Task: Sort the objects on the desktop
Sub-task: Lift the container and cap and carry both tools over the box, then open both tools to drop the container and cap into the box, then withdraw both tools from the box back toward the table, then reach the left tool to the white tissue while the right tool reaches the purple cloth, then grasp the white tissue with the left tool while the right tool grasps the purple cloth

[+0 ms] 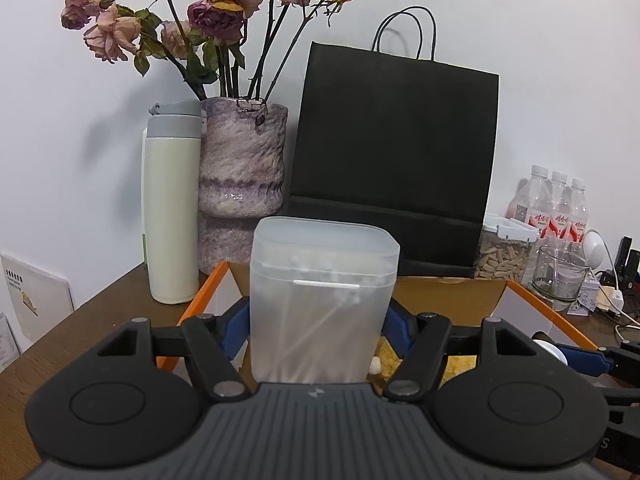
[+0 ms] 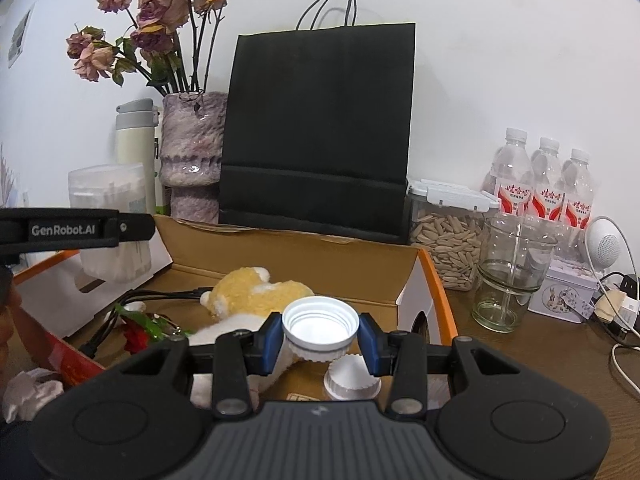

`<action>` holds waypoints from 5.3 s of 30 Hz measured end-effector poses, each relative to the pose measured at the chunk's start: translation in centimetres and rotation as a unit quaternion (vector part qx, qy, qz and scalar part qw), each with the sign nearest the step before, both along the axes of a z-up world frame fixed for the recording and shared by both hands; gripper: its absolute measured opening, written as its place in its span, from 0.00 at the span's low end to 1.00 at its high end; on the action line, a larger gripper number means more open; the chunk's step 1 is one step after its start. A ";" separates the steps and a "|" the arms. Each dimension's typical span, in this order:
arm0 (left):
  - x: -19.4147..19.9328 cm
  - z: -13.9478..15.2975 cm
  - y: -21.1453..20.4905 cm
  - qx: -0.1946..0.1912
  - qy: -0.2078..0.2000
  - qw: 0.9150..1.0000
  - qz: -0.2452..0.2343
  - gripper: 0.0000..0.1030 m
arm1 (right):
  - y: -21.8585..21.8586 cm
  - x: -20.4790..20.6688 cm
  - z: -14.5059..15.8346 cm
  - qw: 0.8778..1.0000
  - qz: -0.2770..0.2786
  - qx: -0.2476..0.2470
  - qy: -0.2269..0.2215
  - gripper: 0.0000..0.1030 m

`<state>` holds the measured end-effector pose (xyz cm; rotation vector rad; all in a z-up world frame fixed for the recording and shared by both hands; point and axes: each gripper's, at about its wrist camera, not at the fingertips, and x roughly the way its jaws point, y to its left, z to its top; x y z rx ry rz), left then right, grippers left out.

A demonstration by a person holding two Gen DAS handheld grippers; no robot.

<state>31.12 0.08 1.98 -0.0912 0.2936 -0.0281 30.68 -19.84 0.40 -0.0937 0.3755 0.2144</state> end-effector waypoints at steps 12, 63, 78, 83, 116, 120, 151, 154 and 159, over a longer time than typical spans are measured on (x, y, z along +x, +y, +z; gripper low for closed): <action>-0.3 -0.1 -0.4 0.017 0.000 1.000 -0.007 0.92 | 0.1 -0.1 -0.1 1.000 0.000 -0.002 -0.001 0.50; -9.6 -0.9 1.4 0.032 -0.005 0.999 0.035 1.00 | -1.9 -8.6 0.5 0.998 -0.021 0.012 -0.064 1.00; -13.1 -1.5 2.2 0.035 0.019 0.998 0.039 1.00 | -2.2 -12.2 0.1 0.999 -0.023 0.011 -0.044 1.00; -13.9 -1.7 2.5 0.035 0.029 0.998 0.036 1.00 | -2.4 -13.2 0.1 0.999 -0.022 0.012 -0.036 1.00; -9.9 -2.8 2.0 0.044 0.107 0.993 -0.016 1.00 | 0.6 -8.4 -2.0 0.992 0.008 -0.001 0.125 0.95; -8.7 -3.2 2.6 0.033 0.130 0.991 -0.016 1.00 | 0.4 -8.2 -1.9 0.992 0.010 0.014 0.127 0.81; -9.8 -3.4 3.2 -0.013 0.147 0.988 -0.037 0.30 | 0.5 -11.9 0.1 0.998 0.037 0.035 0.048 0.14; -10.5 -3.0 3.5 -0.022 0.138 0.990 -0.030 0.28 | 0.3 -12.6 0.6 0.998 0.036 0.043 0.038 0.13; -12.0 -2.1 3.4 -0.023 0.115 0.993 -0.024 0.27 | 0.0 -13.9 1.3 0.998 0.037 0.055 0.019 0.12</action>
